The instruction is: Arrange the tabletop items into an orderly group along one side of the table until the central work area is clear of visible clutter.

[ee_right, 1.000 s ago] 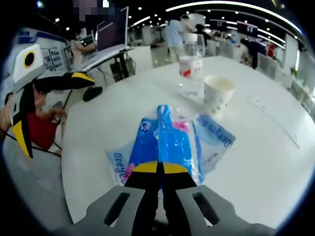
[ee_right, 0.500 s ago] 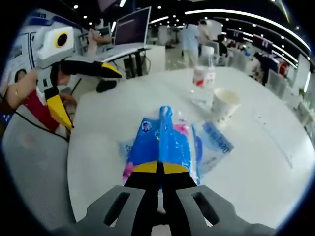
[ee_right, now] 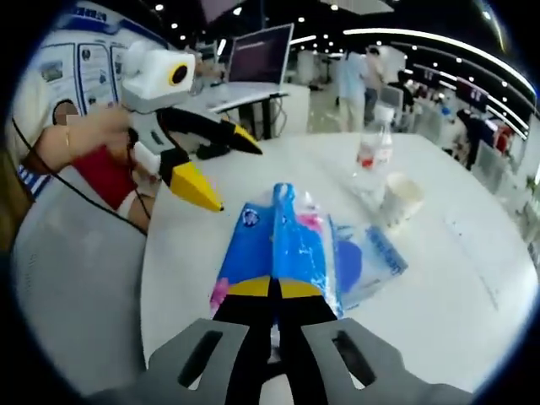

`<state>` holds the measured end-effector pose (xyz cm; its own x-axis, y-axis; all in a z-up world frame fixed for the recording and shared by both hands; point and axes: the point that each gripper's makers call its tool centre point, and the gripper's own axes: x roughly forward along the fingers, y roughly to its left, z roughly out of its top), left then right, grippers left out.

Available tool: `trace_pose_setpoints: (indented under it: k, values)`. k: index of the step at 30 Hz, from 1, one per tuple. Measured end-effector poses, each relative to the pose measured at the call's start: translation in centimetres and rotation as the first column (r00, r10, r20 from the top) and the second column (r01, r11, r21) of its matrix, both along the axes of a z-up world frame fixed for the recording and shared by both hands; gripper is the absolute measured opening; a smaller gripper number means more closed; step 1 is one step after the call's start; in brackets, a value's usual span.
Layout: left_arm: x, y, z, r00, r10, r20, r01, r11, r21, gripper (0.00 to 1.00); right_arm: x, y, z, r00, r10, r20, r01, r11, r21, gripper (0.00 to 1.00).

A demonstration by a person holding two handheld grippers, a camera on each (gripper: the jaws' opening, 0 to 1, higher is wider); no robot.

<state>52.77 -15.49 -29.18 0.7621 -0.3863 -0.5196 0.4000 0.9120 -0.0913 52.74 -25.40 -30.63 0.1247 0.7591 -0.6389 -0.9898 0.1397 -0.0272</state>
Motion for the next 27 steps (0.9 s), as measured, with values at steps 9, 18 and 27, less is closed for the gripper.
trace_pose_setpoints:
  k: [9, 18, 27]
  values:
    - [-0.3, -0.6, -1.5, 0.998, -0.012, -0.06, 0.011, 1.0, -0.012, 0.47, -0.9, -0.2, 1.0, 0.999, 0.038, 0.017, -0.038, 0.999, 0.0, 0.01]
    - [-1.0, -1.6, -2.6, 0.991, -0.064, -0.115, 0.062, 0.998, -0.024, 0.11, -1.1, -0.3, 1.2, 0.998, 0.052, 0.035, -0.051, 0.999, -0.011, 0.01]
    - [-1.1, -2.2, -3.1, 0.989, -0.067, -0.134, 0.062, 0.997, -0.04, 0.01, -0.9, -0.7, 1.0, 0.996, 0.058, 0.065, -0.055, 0.998, -0.042, 0.01]
